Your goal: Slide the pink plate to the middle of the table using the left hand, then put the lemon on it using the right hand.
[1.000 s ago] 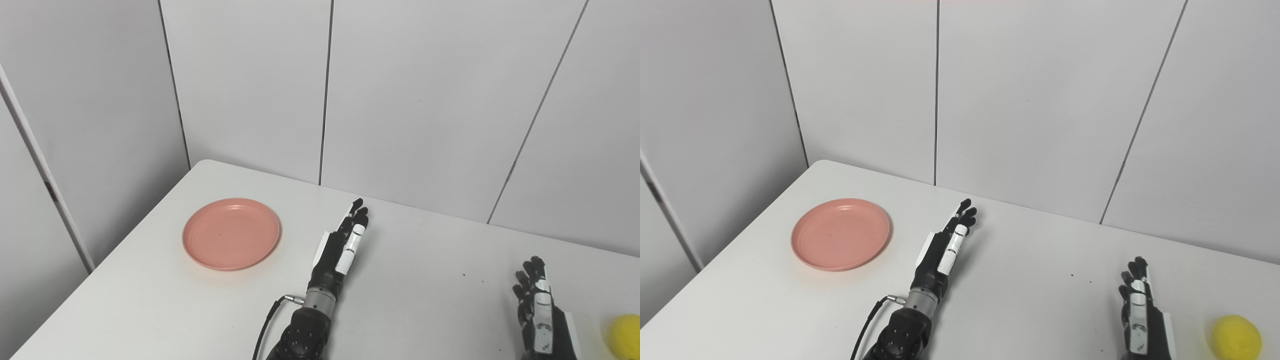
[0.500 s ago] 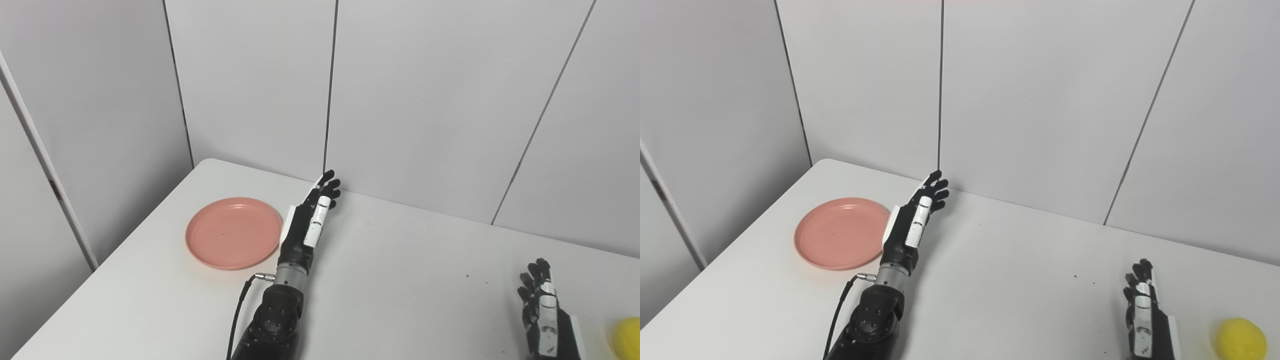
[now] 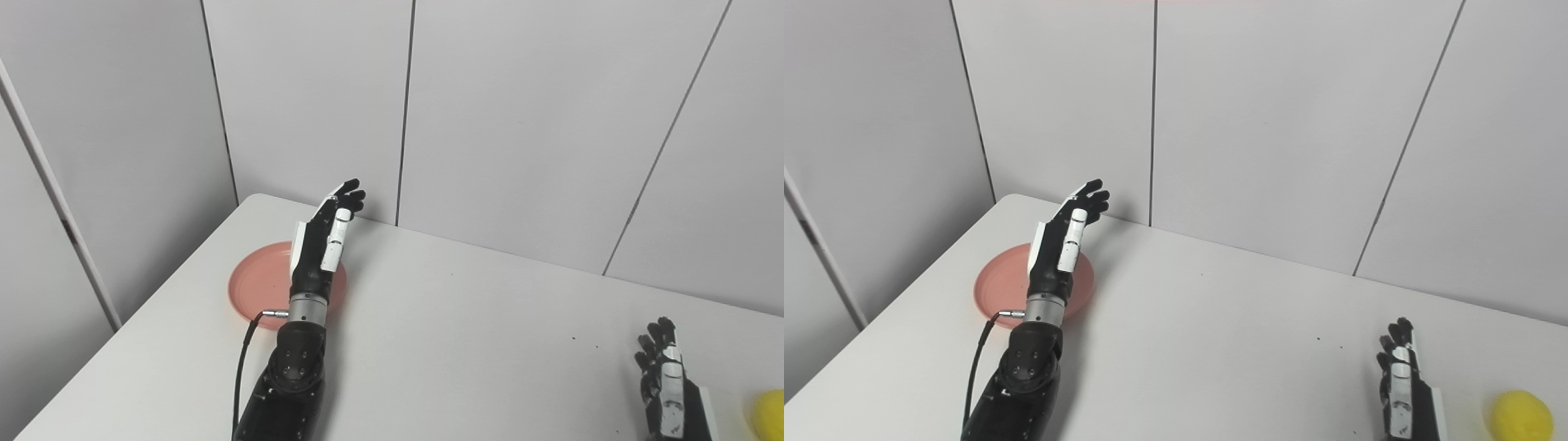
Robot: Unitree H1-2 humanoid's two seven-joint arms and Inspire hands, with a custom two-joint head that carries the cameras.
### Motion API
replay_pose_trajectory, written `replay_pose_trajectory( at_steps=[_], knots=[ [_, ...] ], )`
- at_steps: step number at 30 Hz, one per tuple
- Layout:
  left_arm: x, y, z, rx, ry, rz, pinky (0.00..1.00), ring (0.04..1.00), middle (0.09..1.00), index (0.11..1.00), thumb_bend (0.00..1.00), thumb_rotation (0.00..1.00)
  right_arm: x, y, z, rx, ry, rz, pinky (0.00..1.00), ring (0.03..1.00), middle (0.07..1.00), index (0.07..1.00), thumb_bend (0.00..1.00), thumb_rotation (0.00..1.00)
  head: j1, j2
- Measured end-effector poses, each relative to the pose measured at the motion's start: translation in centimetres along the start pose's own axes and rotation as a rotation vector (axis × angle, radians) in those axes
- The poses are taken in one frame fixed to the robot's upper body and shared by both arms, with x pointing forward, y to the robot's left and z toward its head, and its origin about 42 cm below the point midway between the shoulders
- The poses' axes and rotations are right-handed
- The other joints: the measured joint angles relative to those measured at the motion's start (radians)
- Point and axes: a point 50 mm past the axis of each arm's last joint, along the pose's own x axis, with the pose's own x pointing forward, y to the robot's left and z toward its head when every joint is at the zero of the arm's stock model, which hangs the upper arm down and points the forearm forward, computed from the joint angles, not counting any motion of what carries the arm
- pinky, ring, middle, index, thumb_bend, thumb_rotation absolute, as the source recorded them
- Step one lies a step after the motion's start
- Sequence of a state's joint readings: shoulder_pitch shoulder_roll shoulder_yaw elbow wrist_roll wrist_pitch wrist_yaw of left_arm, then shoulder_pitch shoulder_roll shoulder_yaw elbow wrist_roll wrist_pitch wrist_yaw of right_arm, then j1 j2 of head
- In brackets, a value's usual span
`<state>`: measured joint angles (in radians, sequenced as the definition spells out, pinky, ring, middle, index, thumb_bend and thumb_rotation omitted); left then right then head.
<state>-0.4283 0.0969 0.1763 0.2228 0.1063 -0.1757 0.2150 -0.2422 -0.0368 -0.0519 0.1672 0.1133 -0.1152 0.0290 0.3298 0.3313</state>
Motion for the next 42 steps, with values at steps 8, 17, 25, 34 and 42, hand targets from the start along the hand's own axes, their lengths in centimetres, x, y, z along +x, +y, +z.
replay_pose_trajectory(
  at_steps=[8, 17, 25, 34, 42],
  knots=[
    [0.7, 3.3, 0.0, 0.030, -0.007, 0.116, 0.76, 0.764, 0.772, 0.760, 0.61, 1.00, 0.0, -0.1, 0.0, -0.001, 0.002, -0.001, 1.00, 0.985, 0.987, 0.995, 0.59, 1.00, 0.006, -0.002],
    [1.2, 5.8, 0.1, 0.057, -0.015, 0.197, 0.78, 0.767, 0.768, 0.755, 0.67, 1.00, 0.0, -0.1, 0.0, 0.008, 0.001, 0.002, 1.00, 0.988, 0.988, 0.995, 0.58, 1.00, 0.015, -0.002],
    [1.3, 8.2, 0.0, 0.069, -0.007, 0.283, 0.78, 0.773, 0.775, 0.766, 0.62, 1.00, 0.0, -0.2, 0.0, 0.009, 0.001, 0.003, 1.00, 0.990, 0.991, 0.997, 0.57, 1.00, 0.024, -0.003],
    [0.7, 10.1, -1.3, 0.058, 0.078, 0.339, 0.77, 0.770, 0.771, 0.755, 0.66, 1.00, 0.0, -0.2, 0.0, 0.012, 0.002, 0.003, 1.00, 0.992, 0.993, 0.999, 0.56, 1.00, 0.029, 0.000],
    [0.6, 12.0, -1.8, 0.092, 0.131, 0.353, 0.77, 0.775, 0.777, 0.769, 0.64, 1.00, -0.1, -0.3, 0.0, 0.011, 0.005, 0.002, 1.00, 0.993, 0.993, 1.000, 0.56, 1.00, 0.037, 0.002]
  ],
)
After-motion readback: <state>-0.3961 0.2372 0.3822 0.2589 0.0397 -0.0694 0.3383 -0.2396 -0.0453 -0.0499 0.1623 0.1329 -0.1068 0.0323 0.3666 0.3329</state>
